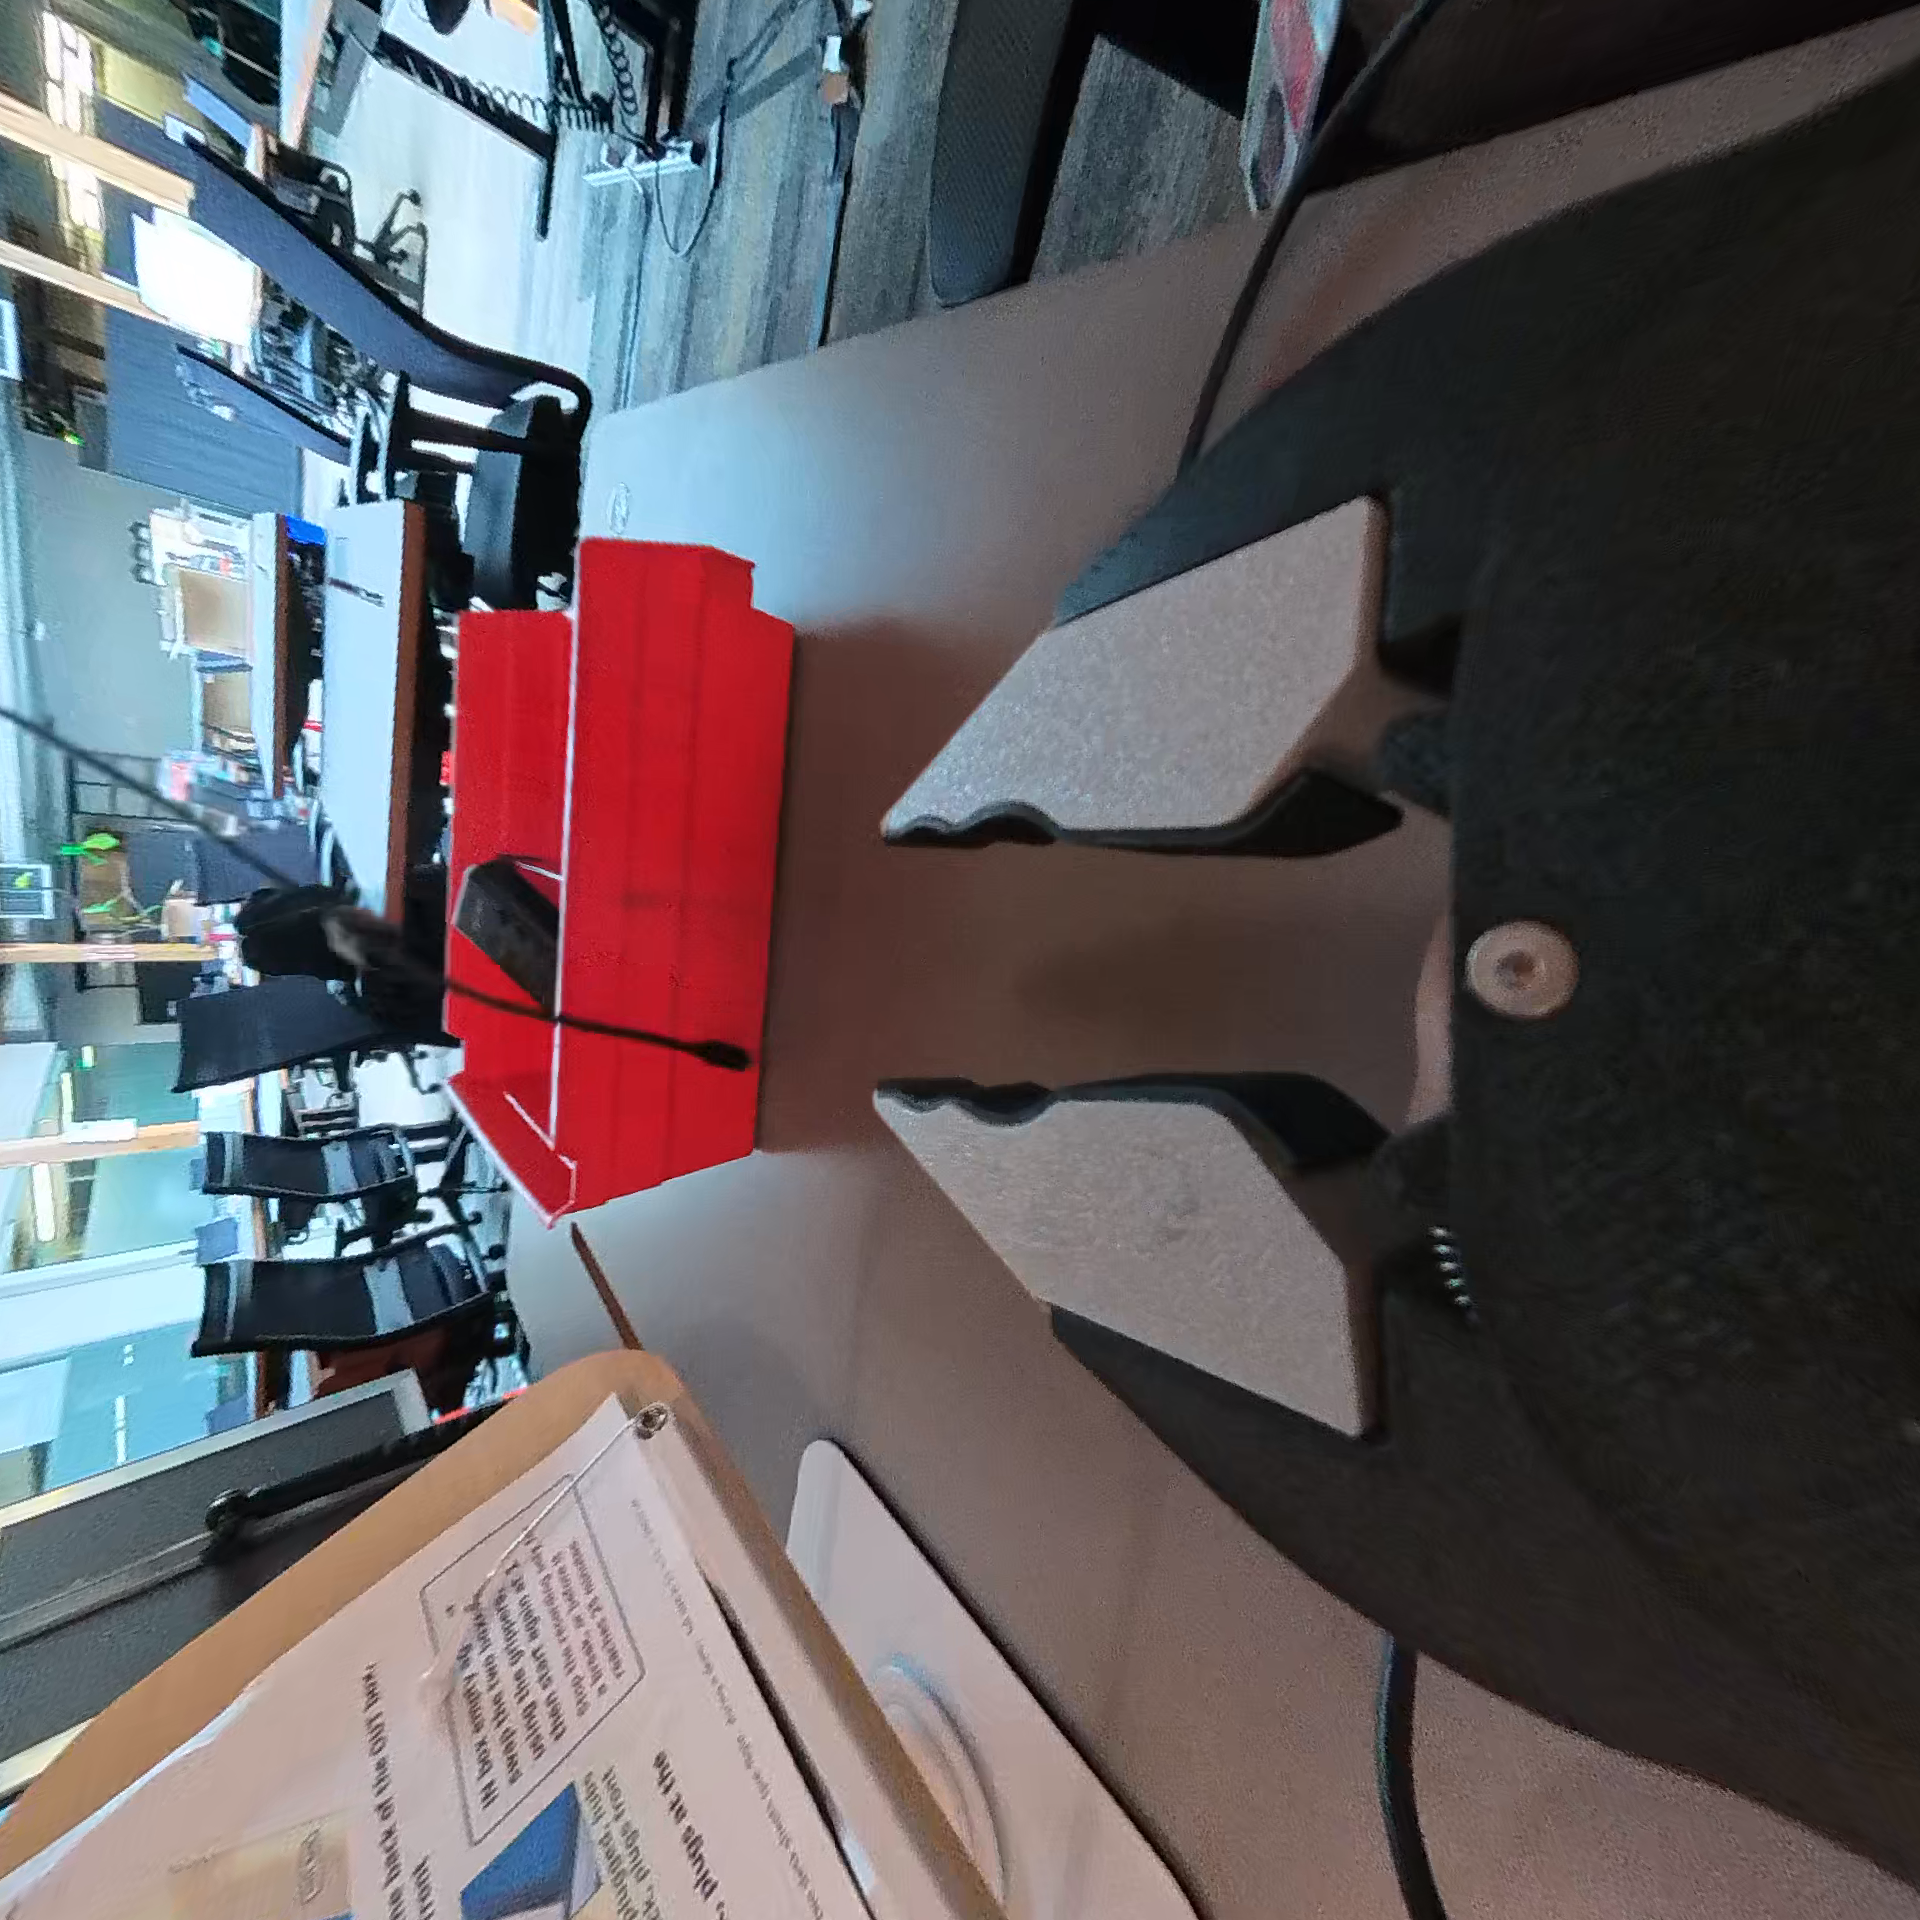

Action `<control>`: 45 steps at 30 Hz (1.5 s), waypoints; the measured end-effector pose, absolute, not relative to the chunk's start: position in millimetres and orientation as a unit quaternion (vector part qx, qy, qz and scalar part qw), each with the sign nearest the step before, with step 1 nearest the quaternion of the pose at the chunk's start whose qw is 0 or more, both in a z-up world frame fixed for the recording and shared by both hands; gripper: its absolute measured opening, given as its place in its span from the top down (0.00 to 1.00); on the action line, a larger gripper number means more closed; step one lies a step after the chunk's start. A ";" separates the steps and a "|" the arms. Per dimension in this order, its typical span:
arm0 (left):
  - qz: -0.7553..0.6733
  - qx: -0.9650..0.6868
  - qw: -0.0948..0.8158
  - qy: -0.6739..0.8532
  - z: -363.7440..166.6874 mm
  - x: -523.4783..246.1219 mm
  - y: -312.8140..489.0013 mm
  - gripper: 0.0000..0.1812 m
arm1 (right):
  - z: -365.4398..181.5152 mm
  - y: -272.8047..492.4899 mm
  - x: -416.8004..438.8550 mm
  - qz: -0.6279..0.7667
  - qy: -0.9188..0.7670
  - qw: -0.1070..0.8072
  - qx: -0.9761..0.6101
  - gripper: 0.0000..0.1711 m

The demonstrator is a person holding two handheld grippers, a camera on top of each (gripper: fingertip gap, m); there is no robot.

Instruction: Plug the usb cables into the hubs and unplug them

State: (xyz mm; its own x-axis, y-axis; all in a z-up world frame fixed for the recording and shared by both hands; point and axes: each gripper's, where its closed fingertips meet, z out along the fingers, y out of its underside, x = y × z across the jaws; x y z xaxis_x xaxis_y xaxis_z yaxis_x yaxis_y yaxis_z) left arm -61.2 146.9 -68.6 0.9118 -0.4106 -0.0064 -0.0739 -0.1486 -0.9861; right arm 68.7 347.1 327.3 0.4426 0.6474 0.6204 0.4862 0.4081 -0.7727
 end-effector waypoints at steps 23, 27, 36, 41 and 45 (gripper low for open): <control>-0.101 -0.825 0.546 0.100 -112.8 -91.3 154.3 0.79 | 481.9 432.4 82.1 0.119 -0.381 0.688 -0.606 0.96; -0.094 -0.835 0.533 0.098 -119.0 -94.2 154.1 0.79 | 474.9 459.9 74.4 0.119 -0.393 0.683 -0.604 0.96; -0.083 -0.844 0.518 0.113 -131.2 -88.3 157.5 0.80 | 444.7 506.3 58.7 0.181 -0.392 0.661 -0.614 0.96; -0.080 -0.857 0.494 0.122 -145.3 -86.0 159.4 0.80 | 488.0 494.5 62.0 0.234 -0.380 0.657 -0.608 0.96; -0.053 -0.859 0.492 0.127 -147.9 -91.4 161.0 0.80 | 484.9 494.7 53.1 0.234 -0.394 0.641 -0.615 0.96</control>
